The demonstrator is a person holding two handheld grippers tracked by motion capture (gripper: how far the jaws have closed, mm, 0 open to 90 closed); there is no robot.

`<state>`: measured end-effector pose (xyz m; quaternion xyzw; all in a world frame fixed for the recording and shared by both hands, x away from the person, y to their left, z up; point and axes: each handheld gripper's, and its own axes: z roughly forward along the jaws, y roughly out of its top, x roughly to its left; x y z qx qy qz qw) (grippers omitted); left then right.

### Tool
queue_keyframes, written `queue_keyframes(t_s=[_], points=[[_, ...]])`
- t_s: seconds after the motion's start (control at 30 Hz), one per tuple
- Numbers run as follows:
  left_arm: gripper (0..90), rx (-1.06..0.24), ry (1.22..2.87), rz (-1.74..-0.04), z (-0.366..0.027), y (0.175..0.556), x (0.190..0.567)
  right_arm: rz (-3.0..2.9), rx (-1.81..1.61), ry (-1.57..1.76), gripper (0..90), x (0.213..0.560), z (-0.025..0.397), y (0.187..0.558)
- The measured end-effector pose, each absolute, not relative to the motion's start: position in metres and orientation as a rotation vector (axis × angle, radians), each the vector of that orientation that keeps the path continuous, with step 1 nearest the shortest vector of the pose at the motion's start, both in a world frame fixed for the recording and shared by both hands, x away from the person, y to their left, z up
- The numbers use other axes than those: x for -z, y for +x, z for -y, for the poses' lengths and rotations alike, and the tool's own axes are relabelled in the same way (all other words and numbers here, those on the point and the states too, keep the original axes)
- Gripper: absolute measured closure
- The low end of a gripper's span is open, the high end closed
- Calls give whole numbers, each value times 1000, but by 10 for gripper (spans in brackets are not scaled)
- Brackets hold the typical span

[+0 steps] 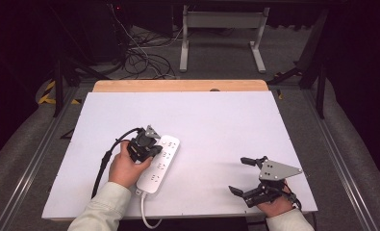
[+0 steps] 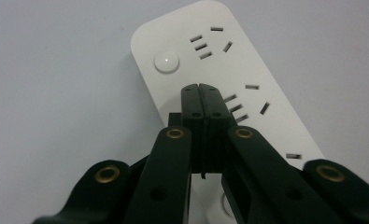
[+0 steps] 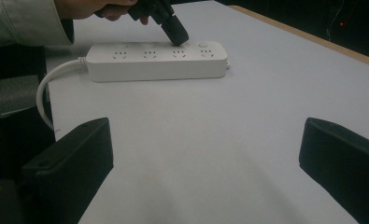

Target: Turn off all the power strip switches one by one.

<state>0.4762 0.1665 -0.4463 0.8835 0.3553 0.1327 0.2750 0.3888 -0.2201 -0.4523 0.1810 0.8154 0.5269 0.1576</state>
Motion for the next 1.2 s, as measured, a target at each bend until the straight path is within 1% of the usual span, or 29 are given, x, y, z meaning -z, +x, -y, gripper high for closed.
queue_keyframes(t_s=[0.4,0.6,0.73,0.8,0.83,0.9,0.97,1.2], points=[[900,-368,2370,-949,-166,475,447,-2335,-1504,516,36,452,220,389],[900,-397,2393,-947,-163,474,448,-2336,-1507,515,36,453,219,389],[900,-374,2386,-948,-165,475,447,-2337,-1504,515,36,453,219,389],[900,-372,2359,-944,-169,474,442,-2335,-1503,516,36,452,220,389],[900,-394,2290,-936,-174,469,429,-2334,-1506,516,36,452,220,389],[900,-375,2236,-925,-178,466,414,-2336,-1507,519,36,453,220,389],[900,-356,2218,-928,-179,465,411,-2337,-1507,524,36,453,220,391],[900,-381,2245,-916,-173,464,411,-2334,-1503,519,36,453,220,389]])
